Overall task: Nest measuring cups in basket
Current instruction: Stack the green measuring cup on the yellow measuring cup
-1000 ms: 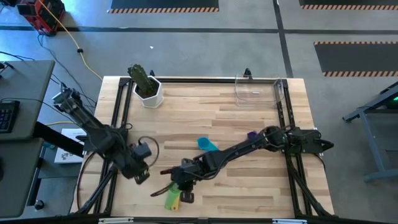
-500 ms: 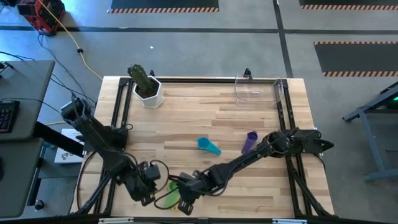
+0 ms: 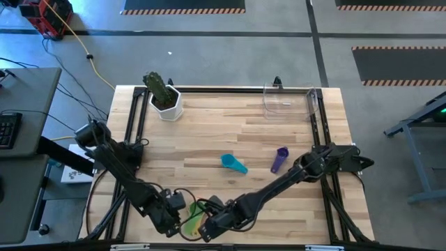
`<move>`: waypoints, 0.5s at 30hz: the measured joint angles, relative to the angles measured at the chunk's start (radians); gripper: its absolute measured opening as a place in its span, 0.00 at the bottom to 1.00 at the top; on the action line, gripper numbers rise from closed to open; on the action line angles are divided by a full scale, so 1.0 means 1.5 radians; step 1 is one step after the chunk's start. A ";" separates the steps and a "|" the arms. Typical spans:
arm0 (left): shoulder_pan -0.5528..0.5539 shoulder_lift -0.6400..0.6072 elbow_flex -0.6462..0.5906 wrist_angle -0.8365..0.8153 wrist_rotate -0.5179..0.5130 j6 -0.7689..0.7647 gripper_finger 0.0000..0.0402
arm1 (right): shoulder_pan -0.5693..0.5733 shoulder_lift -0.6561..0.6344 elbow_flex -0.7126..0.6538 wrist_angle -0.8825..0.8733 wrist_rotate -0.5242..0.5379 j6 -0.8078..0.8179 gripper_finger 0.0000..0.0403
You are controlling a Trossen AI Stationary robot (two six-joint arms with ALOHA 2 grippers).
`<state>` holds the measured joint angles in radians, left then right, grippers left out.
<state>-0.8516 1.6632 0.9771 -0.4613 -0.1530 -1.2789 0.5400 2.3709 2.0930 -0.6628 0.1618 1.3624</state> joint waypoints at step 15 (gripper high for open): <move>0.012 0.022 0.000 0.069 0.007 0.003 0.22 | -0.009 0.047 0.000 0.029 -0.009 0.112 0.18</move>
<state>-0.8331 1.6958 0.9771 -0.3581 -0.1424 -1.2739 0.5260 2.4417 2.0930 -0.6195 0.1483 1.5299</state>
